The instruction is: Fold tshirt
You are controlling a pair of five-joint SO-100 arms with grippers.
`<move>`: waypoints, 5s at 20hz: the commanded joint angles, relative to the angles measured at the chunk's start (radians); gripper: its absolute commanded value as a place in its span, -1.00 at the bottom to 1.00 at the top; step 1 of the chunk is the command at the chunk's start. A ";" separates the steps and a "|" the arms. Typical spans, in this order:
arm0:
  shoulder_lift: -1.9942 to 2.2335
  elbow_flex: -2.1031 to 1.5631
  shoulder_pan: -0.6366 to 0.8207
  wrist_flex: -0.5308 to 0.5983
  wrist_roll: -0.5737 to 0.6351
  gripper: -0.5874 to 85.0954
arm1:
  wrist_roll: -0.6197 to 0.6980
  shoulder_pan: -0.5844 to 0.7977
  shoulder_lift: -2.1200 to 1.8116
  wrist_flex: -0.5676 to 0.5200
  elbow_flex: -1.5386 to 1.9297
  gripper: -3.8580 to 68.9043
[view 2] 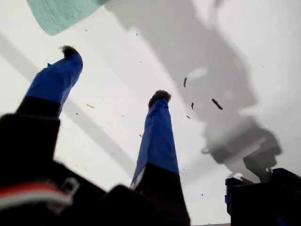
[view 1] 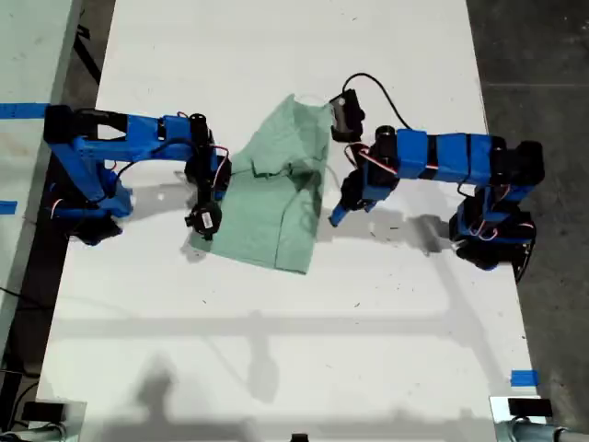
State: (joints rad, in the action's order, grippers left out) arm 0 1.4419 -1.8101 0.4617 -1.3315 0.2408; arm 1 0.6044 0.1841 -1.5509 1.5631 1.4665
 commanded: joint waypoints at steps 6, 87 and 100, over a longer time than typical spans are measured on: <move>-0.584 0.922 -0.126 -0.190 0.025 -0.97 | -0.028 -0.029 -0.095 -0.028 0.009 -0.03; -0.023 0.698 -0.048 -0.218 0.141 -0.98 | 0.118 0.074 0.367 -0.299 -0.664 -0.92; 0.314 0.795 0.795 -0.152 0.374 -0.45 | 0.388 0.680 -0.101 -0.463 -0.517 -0.13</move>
State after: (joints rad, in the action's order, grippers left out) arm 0 1.6061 -1.0538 1.1704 -1.5064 0.5952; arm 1 0.9664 0.8099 -1.4634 1.1091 0.9357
